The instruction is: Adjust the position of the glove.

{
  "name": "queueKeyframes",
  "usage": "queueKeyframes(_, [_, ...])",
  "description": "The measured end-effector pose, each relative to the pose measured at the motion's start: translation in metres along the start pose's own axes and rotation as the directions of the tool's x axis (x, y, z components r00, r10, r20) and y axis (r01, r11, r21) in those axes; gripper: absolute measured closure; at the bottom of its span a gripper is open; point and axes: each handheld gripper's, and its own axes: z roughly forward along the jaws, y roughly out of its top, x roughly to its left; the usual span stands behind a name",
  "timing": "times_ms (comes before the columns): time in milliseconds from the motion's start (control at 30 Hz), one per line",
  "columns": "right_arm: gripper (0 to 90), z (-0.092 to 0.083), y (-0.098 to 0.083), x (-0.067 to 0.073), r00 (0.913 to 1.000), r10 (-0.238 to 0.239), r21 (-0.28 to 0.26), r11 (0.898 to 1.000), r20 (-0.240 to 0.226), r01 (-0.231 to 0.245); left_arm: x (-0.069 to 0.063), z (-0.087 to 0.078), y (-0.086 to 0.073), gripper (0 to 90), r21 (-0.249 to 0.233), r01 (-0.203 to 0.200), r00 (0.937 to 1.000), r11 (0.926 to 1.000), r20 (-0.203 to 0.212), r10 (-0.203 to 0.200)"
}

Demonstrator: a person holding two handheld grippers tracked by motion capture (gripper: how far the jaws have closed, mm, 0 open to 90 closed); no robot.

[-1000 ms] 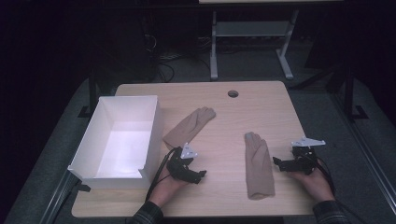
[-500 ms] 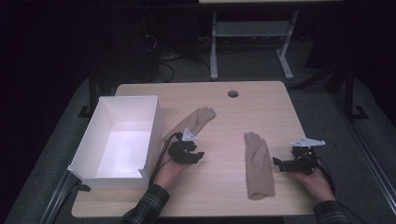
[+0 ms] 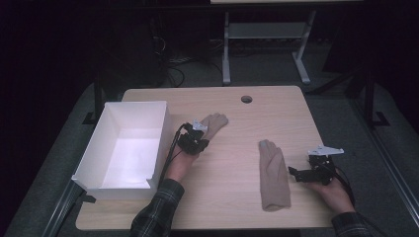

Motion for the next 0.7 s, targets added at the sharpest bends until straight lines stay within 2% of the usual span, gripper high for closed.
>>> queueKeyframes(200, [3.3, 0.0, 0.0, 0.0, 1.0, -0.001, 0.0, 1.0, -0.001, 0.001, 0.014, 0.014, 0.009, 89.6, 0.022, -0.004, 0.9984, 0.9998, -0.056, 0.005])
queueKeyframes(367, [3.3, 0.0, 0.0, 0.0, 1.0, 0.001, 0.0, 1.0, -0.002, -0.001, 0.02, 0.029, 0.01, 89.6, 0.022, 0.026, 0.9984, 0.9994, -0.051, -0.025])
queueKeyframes(500, [3.3, 0.0, 0.0, 0.0, 1.0, 0.0, 0.0, 1.0, -0.002, 0.0, 0.02, 0.039, 0.007, 89.5, 0.056, 0.008, 0.9984, 0.9984, -0.057, -0.004])
queueKeyframes(600, [3.3, 0.0, 0.0, 0.0, 1.0, -0.001, 0.0, 1.0, -0.001, 0.001, 0.021, 0.04, 0.005, 89.6, 0.051, 0.019, 0.9986, 0.9985, -0.05, -0.016])
queueKeyframes(700, [3.3, 0.0, 0.0, 0.0, 1.0, -0.003, -0.001, 1.0, -0.003, 0.003, 0.021, 0.04, 0.005, 89.7, 0.054, 0.011, 0.9992, 0.9985, -0.039, -0.009])
